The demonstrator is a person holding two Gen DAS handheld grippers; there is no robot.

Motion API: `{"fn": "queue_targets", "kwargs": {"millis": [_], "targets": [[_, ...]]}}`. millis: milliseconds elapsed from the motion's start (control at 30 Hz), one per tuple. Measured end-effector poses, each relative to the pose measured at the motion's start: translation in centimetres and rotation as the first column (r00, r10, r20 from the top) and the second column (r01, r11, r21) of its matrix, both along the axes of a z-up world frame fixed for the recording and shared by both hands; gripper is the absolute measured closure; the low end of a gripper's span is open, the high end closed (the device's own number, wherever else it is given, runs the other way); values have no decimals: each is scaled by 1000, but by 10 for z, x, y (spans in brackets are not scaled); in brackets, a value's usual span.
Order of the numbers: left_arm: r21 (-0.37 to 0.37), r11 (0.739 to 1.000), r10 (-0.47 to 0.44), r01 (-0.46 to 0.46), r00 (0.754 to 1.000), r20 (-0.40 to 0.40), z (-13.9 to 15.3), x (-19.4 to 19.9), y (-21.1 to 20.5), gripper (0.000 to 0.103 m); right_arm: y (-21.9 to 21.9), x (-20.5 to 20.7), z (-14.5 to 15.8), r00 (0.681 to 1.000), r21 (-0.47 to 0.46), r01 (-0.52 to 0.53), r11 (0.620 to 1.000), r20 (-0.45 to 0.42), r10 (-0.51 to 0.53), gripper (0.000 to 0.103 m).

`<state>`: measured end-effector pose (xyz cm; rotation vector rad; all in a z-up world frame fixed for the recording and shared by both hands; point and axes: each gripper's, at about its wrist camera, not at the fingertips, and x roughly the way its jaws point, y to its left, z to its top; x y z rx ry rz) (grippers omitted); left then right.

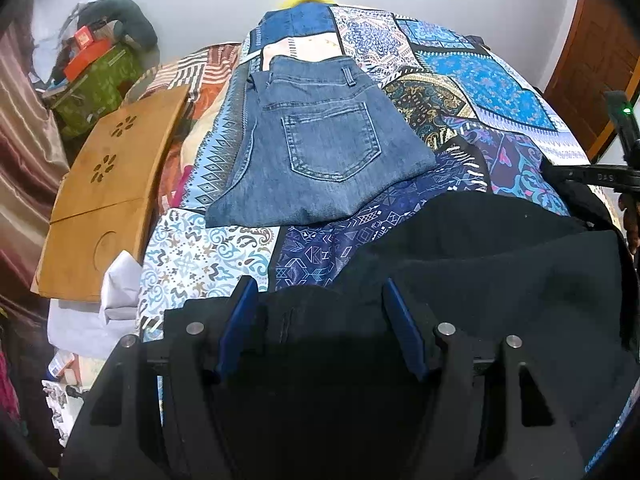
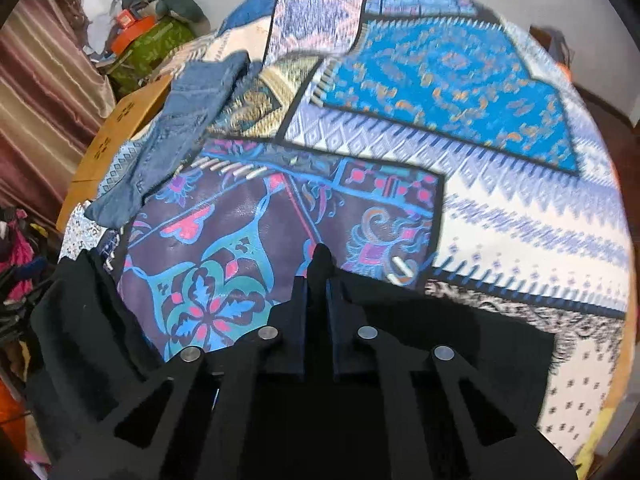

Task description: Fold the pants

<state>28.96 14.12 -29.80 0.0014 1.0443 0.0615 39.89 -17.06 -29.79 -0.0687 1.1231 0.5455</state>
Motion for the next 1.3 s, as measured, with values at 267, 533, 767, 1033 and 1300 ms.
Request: {"fn": "queue_targets", "kwargs": {"millis": [267,533,767,1033,1300], "targets": [[26,999,-20,19,999,40,32,-34,-10,33,-69,-46,80,977,80,88,993,187,-102,96],[37,999,-2,0,998,59,52,-68,-14,31,-163,-118,115,934,110,220,969,261,-242,96],[36,999,38,-40,997,66,58,-92,-7,29,-214,-181,70,931,33,316,948,183,-317,97],[50,994,98,-100,994,42,53,-113,18,28,-229,-221,-1,925,-75,379,922,63,-375,96],[42,986,160,-162,986,34,48,-139,56,27,-193,-229,35,920,-169,364,916,219,-325,70]]}}
